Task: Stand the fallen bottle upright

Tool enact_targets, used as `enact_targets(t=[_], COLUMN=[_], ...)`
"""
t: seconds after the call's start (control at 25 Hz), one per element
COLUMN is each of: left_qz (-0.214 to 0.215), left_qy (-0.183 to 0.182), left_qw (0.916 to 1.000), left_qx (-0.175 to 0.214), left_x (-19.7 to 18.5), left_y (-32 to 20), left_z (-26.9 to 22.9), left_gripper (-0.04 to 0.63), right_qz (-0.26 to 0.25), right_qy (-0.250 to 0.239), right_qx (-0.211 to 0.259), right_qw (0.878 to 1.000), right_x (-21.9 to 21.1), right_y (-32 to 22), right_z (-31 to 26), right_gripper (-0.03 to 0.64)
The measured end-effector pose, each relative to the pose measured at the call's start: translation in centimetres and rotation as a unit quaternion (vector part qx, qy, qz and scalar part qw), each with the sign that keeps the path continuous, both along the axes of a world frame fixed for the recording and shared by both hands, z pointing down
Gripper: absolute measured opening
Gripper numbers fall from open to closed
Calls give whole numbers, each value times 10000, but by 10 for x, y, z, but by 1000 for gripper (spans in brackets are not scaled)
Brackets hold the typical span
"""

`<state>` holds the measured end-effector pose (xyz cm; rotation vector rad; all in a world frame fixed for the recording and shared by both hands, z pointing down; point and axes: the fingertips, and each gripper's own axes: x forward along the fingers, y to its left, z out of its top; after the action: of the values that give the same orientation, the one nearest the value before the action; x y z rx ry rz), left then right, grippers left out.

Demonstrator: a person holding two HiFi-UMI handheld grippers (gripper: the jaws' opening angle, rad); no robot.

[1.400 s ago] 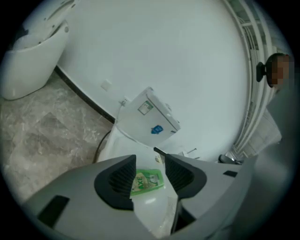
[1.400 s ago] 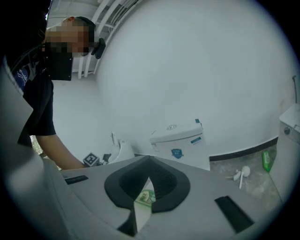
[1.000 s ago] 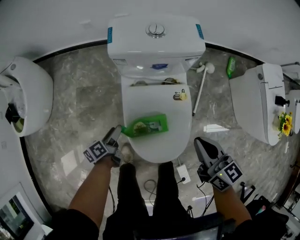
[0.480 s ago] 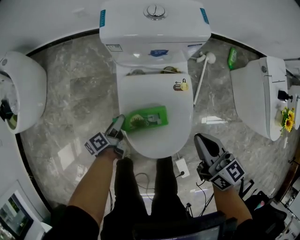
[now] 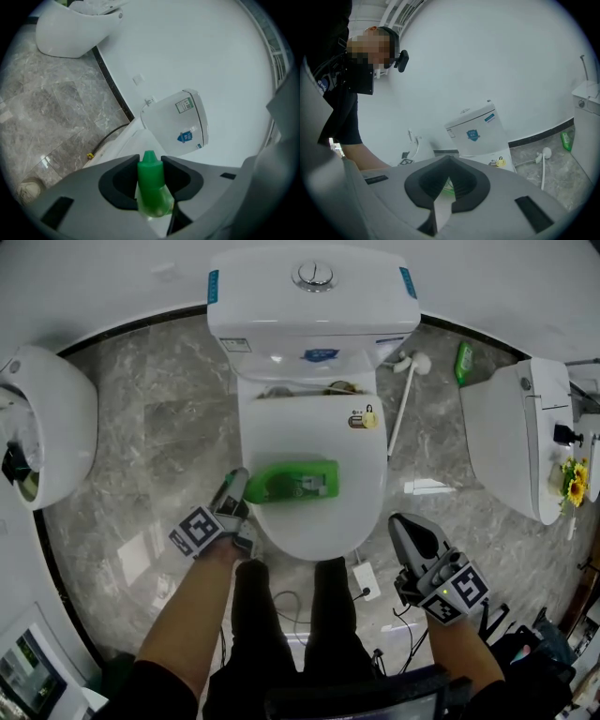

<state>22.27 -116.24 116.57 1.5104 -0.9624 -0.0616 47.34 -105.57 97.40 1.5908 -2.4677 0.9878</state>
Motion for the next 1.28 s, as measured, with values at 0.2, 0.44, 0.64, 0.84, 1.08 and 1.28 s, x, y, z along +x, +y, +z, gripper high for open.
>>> enact_targets(t=[0.2, 0.44, 0.64, 0.84, 1.08, 1.28], left_qz=[418, 1214, 1940, 2697, 3556, 4279], left_qy=[-381, -1060, -1590, -2168, -2728, -3078], left_qw=[9971, 9768, 9428, 8919, 8115, 7245], left_qx=[516, 1412, 2196, 2913, 3749, 4441], left_x=[13, 30, 59, 94, 135, 168], left_y=[-22, -43, -43, -32, -7, 27], left_z=[-43, -103, -149, -179, -203, -213], left_gripper=[170, 170, 170, 172, 170, 170], right_qz=[-16, -4, 63, 85, 197, 239], right_qy=[-8, 4, -26, -2, -48, -75], right_qx=[42, 127, 140, 210, 277, 267], right_qw=[10000, 9999, 9999, 9997, 9994, 9993], right_x=[2, 2, 2, 10, 20, 30], right_y=[3, 6, 10, 15, 26, 35], right_z=[-13, -30, -40, -49, -60, -60], right_gripper=[26, 26, 26, 26, 26, 26])
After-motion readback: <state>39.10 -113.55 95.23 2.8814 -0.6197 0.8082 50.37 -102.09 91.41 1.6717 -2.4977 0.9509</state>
